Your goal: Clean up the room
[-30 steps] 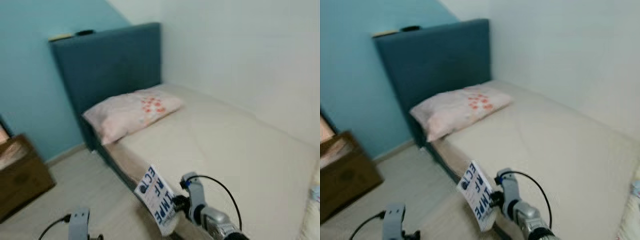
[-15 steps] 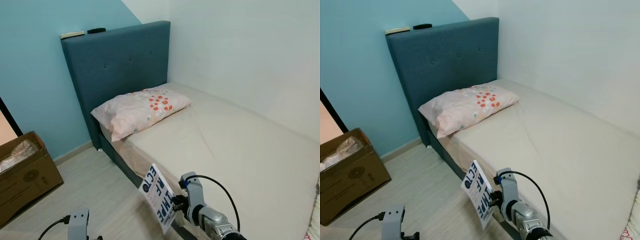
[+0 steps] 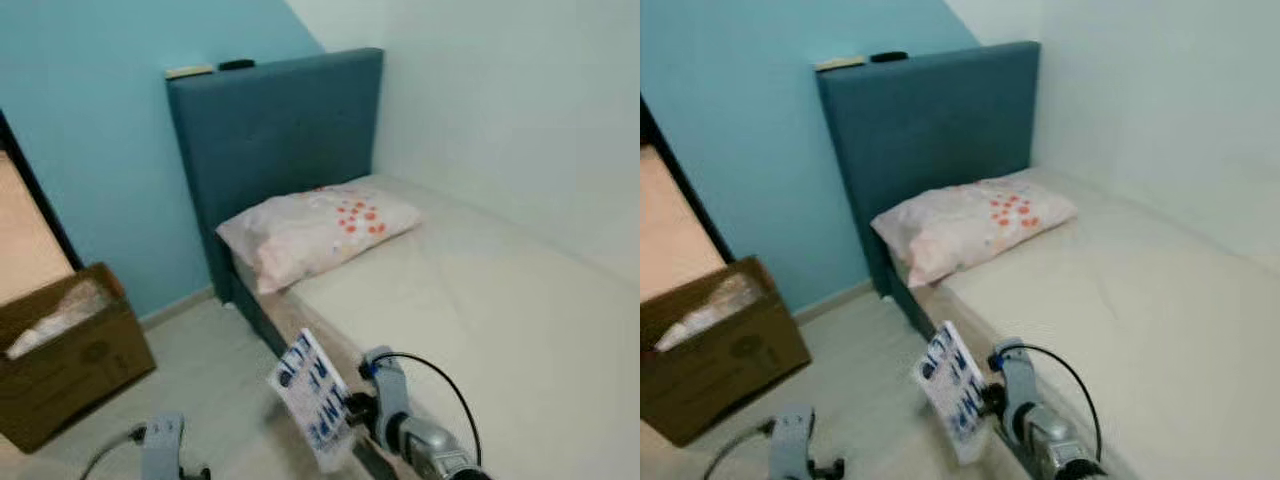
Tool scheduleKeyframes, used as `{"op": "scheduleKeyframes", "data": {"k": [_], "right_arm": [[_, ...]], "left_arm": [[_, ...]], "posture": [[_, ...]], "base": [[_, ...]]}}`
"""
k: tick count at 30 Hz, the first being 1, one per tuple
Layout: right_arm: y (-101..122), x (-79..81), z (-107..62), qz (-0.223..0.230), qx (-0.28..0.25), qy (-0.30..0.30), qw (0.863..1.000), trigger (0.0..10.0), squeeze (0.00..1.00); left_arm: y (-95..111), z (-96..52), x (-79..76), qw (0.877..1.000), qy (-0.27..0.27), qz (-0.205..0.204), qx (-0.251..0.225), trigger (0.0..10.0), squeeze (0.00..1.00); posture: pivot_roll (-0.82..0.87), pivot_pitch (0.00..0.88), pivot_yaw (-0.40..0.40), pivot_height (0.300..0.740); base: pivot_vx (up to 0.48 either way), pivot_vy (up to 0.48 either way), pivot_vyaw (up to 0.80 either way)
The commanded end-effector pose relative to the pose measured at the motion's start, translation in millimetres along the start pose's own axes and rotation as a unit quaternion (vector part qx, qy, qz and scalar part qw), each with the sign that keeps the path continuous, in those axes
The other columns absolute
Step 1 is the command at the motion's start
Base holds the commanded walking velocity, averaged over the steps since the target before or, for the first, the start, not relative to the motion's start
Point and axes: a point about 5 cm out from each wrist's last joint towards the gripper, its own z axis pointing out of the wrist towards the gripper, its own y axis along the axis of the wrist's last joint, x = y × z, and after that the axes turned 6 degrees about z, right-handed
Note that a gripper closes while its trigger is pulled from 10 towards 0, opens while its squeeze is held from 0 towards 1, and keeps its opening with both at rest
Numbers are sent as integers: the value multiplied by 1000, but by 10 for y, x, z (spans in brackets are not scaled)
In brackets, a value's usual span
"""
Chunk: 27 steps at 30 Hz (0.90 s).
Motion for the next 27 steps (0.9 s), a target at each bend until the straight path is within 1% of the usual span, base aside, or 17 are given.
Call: {"op": "scheduleKeyframes", "data": {"k": [1,15,27], "right_arm": [[92,8,23,4,-18,-3,1000,10000,0],[79,-33,10,15,-16,-16,1000,10000,0],[73,-35,11,15,-12,-18,1000,10000,0]], "left_arm": [[-24,-6,14,1000,-1,8,5,10000,0],[-9,-2,0,1000,-5,10,2,10000,0],[15,2,-3,1000,-6,12,-2,10000,0]], "posture": [[-103,0,-44,718],[-106,0,-43,718],[-104,0,-45,718]], "base": [[322,0,0],[327,0,0],[336,0,0]]}}
